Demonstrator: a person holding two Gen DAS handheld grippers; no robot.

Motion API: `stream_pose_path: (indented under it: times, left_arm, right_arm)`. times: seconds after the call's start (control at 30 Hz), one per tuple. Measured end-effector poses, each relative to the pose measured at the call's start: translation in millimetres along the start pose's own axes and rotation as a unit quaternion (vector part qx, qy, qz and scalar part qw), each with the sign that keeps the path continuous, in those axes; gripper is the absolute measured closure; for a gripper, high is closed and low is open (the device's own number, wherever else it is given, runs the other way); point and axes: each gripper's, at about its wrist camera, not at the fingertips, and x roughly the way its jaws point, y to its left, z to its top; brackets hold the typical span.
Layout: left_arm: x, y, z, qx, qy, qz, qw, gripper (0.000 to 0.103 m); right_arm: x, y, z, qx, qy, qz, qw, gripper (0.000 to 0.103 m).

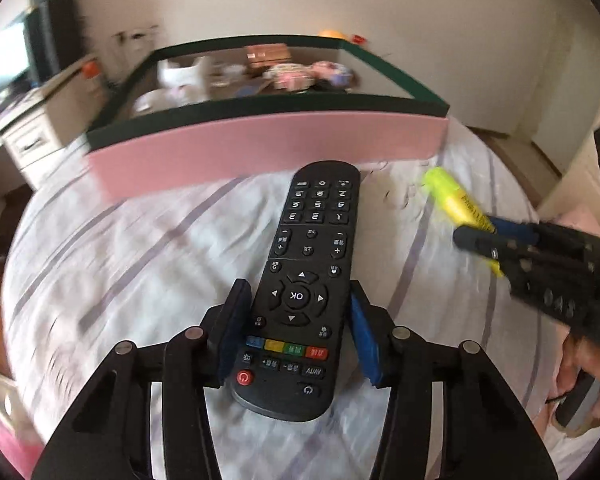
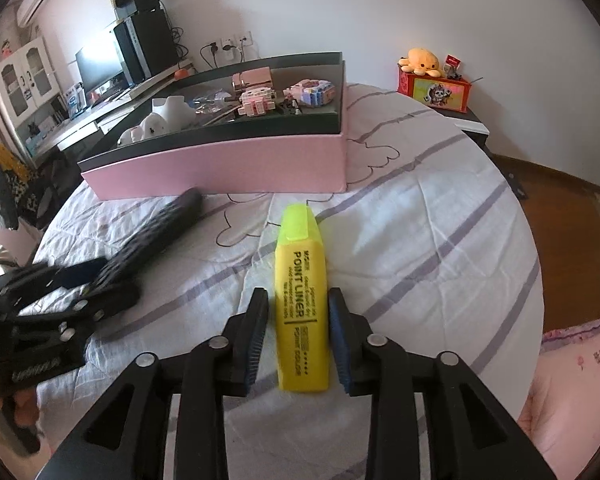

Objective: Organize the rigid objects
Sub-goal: 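Close the left tool on the black TV remote while the right tool holds the highlighter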

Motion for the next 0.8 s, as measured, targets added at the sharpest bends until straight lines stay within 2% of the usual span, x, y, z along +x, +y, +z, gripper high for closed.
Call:
stream_pose_path:
  times: [0.07,0.13,0.23,0.3,0.37,0.47,0.57,0.6,0.8]
  left_arm:
    - [-7,0,-8,-0.013,0.003,0.016,0.9998,0.053]
    - [-9,0,-12,-0.017,0.004,0.019,0.9997,0.051]
    - [-7,-5,-13,-0.002,-0.004,0.018,0.9998,0.041]
    - [0,-7,-7,0.017,-0.008,0.014,0.9997,0.027]
    - [6,-7,-2,0.022,-0.009,0.014,0.9996,0.025]
    - [7,-5,1,0.028,-0.015,-0.002,0.9995,0.026]
    - [6,0,2,0.027,-0.022,0.0,0.9994,0.042]
    - [5,3,2,0.022,-0.023,-0.003,0.9995,0.045]
    - [8,2,3,0.036,-0.021,-0.005,0.9991,0.044]
  right_arm:
    - [3,3,3,-0.011,0.001,-0.003,1.0,0.064]
    - [5,7,4,-0.021,0.0,-0.01,1.0,0.063]
    - [6,16,4,-0.041,0.001,-0.014,0.999,0.061]
    - [6,22,2,-0.055,0.004,-0.01,0.998,0.061]
    - [5,25,0,-0.059,0.007,-0.009,0.998,0.064]
    - [-1,23,-5,-0.051,0.012,-0.003,0.999,0.064]
    - [-3,20,-8,-0.041,0.006,-0.002,0.999,0.064]
    - [-1,18,-7,-0.036,0.003,-0.001,0.999,0.064]
    - [8,18,3,-0.025,-0.009,-0.019,0.999,0.064]
